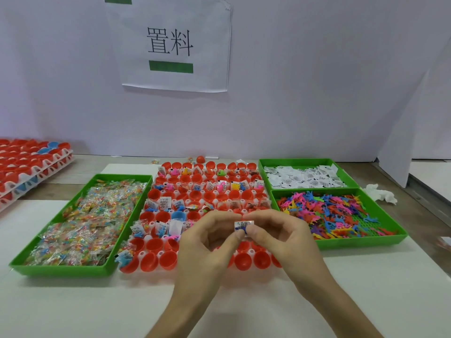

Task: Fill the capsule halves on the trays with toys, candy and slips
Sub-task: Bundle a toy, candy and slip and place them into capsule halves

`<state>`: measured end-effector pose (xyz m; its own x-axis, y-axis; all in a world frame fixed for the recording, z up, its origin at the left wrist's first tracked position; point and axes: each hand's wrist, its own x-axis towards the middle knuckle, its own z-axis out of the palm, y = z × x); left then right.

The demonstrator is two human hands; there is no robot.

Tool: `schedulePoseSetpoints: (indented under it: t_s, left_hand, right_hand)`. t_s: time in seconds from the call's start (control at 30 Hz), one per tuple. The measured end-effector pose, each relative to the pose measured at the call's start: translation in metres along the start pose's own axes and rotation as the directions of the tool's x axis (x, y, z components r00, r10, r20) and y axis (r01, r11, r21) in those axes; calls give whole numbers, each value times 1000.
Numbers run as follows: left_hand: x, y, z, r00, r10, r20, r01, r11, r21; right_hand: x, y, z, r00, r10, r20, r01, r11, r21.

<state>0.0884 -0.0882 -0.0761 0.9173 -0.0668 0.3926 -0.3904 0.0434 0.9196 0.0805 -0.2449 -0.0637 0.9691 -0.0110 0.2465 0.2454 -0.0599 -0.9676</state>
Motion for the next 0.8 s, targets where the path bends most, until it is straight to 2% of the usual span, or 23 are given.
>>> schedulePoseSetpoints:
  t_s: [0.23, 0.47, 0.57, 0.63, 0.67, 0.73, 0.77, 0.8]
  left_hand:
    - [0, -1, -2, 998, 57, -35, -54, 995, 79]
    - [2, -2, -4, 999, 27, -31, -26, 999, 28]
    - [-1, -1, -2, 997, 66, -50, -59, 991, 119]
    - [-2, -3, 1, 961, 256, -105, -204, 913, 353]
    - [-4, -4, 1, 912, 398, -103, -311, 831, 461]
    - [-19, -5, 2, 763, 646, -22, -534, 650, 541]
    - [-30, -3, 6, 735, 677, 39, -593, 613, 522]
    - [-39, -2, 6, 752, 658, 21, -541, 599, 590]
  right_hand:
    - [0, 2, 0, 999, -41, -28, 41, 999, -1]
    - [0, 8, 2, 998, -38, -59, 40, 998, 39]
    - [0, 7, 2, 995, -51, -87, 54, 998, 38]
    - [3, 6, 2, 989, -69, -130, 72, 997, 23]
    - [5, 5, 2, 986, -82, -146, 85, 996, 10]
    - [12, 1, 7, 989, -100, -113, 99, 995, -12]
    - [15, -1, 13, 994, -99, -50, 98, 995, -22]
    - [19, -4, 21, 995, -94, 39, 96, 995, -34]
